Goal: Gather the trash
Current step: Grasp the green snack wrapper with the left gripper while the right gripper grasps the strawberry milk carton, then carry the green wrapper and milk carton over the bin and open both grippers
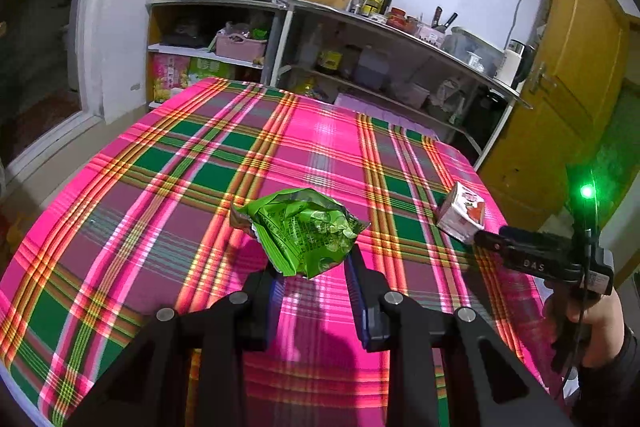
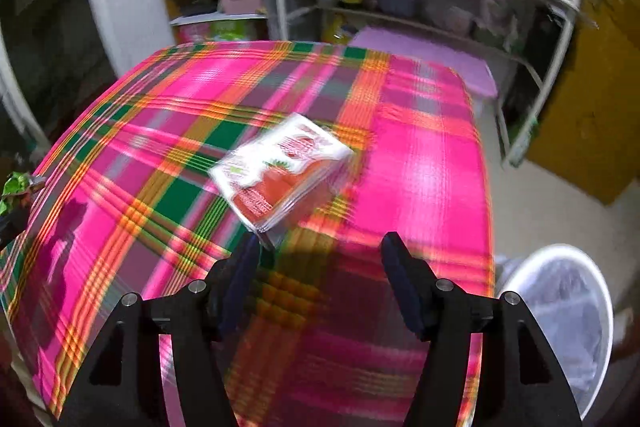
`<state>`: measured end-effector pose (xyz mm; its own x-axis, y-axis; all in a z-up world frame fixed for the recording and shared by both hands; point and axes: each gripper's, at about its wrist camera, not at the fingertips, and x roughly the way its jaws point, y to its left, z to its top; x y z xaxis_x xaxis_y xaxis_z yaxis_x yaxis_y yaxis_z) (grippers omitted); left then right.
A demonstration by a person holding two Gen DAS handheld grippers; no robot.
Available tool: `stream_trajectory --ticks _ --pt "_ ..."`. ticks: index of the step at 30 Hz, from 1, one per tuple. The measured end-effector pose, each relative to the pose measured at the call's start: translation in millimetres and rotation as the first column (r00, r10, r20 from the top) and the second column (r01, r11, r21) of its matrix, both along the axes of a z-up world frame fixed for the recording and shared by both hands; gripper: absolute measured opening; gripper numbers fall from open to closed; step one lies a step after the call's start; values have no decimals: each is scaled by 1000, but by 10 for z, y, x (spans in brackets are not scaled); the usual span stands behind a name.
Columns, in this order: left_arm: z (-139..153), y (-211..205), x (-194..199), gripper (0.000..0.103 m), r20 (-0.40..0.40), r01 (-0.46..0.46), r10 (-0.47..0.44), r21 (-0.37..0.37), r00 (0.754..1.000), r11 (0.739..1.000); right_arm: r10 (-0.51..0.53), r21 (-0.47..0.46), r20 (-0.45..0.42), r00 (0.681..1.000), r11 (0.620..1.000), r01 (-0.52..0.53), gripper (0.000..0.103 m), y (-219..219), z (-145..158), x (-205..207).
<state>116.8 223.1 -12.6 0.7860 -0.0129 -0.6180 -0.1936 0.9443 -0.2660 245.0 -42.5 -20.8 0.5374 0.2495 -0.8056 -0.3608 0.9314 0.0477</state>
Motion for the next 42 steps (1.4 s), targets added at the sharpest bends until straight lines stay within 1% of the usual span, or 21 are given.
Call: stream_trajectory --ticks 2,4,7,9,13,18,23,24,27,31,32,35,38,42 --pt "4 -48 4 30 -1 7 -7 1 1000 1000 -26 31 -11 1000 999 26 64 -88 28 -10" --pt "6 -89 19 30 -3 13 -13 1 1000 1000 -27 94 -21 999 995 29 64 -114 89 -30" --pt "4 -140 37 30 -6 22 -22 2 1000 1000 -16 179 -7 1000 984 17 65 -12 208 -62" --pt "6 -171 53 30 -8 28 -28 4 1000 1000 -28 220 4 1000 975 26 68 96 269 -35" --pt "15 -196 46 30 -9 32 -32 9 999 999 -86 257 -31 996 962 91 70 250 268 101" --pt "20 -148 17 30 -5 29 -28 7 1000 1000 -203 252 -77 976 943 216 70 349 207 286" --pt "-8 -85 11 30 -7 24 -24 -6 1000 1000 -260 195 -106 960 941 276 70 413 90 390" --pt "-17 -70 11 30 -7 22 -22 -9 1000 1000 -259 175 -118 959 945 277 70 436 45 401" --pt "-33 -50 7 30 -8 19 -19 -16 1000 1000 -247 166 -96 964 951 261 71 423 48 361" --pt "-56 -49 14 30 -13 22 -22 -20 1000 1000 -219 142 -63 974 964 226 66 376 79 290" --pt "-59 -56 13 30 -13 23 -23 -21 1000 1000 -211 147 -65 975 965 218 62 359 77 279" --pt "-53 -88 16 30 -14 27 -27 -19 1000 999 -189 148 -70 979 969 198 62 295 89 252" --pt "-30 -140 18 30 -12 34 -35 -12 999 999 -171 161 -81 982 970 182 60 207 95 181" --pt "12 -237 9 30 -10 49 -49 -3 999 999 -140 184 -73 987 971 152 59 42 140 14"
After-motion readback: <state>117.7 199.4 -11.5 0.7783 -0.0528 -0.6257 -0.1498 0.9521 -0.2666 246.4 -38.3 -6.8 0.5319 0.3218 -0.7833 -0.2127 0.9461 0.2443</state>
